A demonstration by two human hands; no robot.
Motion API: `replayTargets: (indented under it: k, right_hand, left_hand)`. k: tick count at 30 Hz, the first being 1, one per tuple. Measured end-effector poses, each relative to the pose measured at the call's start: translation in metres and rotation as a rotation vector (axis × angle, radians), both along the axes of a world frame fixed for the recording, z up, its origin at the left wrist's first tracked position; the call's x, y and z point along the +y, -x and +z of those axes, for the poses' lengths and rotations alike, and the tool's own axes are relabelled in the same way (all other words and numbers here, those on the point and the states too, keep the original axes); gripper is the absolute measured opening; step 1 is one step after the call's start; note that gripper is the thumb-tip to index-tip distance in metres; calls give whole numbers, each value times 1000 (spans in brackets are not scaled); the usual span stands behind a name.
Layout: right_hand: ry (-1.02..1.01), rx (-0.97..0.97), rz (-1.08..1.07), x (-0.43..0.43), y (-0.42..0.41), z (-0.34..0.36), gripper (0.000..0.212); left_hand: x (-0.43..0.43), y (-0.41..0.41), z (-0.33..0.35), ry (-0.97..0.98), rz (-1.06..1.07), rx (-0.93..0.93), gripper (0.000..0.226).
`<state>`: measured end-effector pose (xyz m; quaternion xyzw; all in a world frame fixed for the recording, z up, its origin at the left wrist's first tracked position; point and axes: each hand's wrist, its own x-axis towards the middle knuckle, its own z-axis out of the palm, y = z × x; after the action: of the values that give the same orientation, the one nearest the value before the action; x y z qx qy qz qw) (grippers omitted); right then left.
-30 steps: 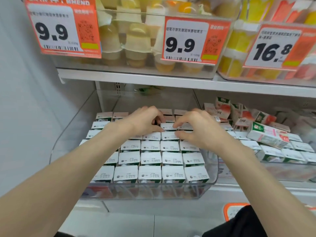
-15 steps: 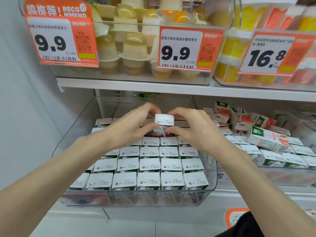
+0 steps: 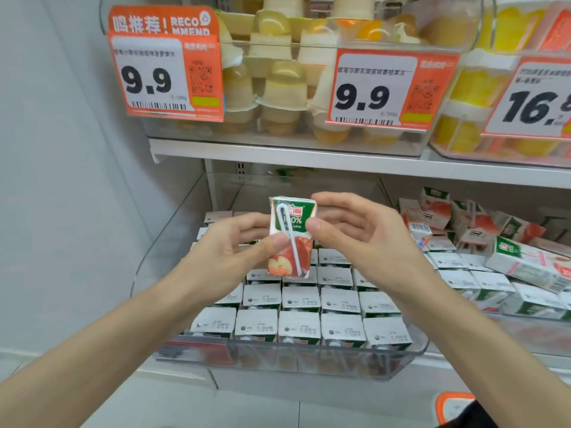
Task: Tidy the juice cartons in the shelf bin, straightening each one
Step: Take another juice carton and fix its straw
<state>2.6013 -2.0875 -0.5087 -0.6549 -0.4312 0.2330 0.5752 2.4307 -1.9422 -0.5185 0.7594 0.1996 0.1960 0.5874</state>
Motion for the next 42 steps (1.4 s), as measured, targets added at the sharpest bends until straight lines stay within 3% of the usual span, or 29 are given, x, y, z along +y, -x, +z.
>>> replayTargets:
  k: [6,18,24,37,42]
  right_hand:
    - [88,60,12,-5,9,-5,39]
    - [79,159,-21,-6,14,-11,19]
    - [46,200,-35,0,19,-14,17]
    - [80,160,-66,4,19,-18,12]
    - [72,166,-61,5,18,-18,12]
  left_hand:
    - [-4,6,-4,164,-10,-48,34]
    - [-1,11,-13,204,-31,-55,36]
    - [1,6,-15,349,-84,-114,40]
    - [9,2,-20,418,-157,-82,44]
    - [12,2,-22,533,-208,-110,44]
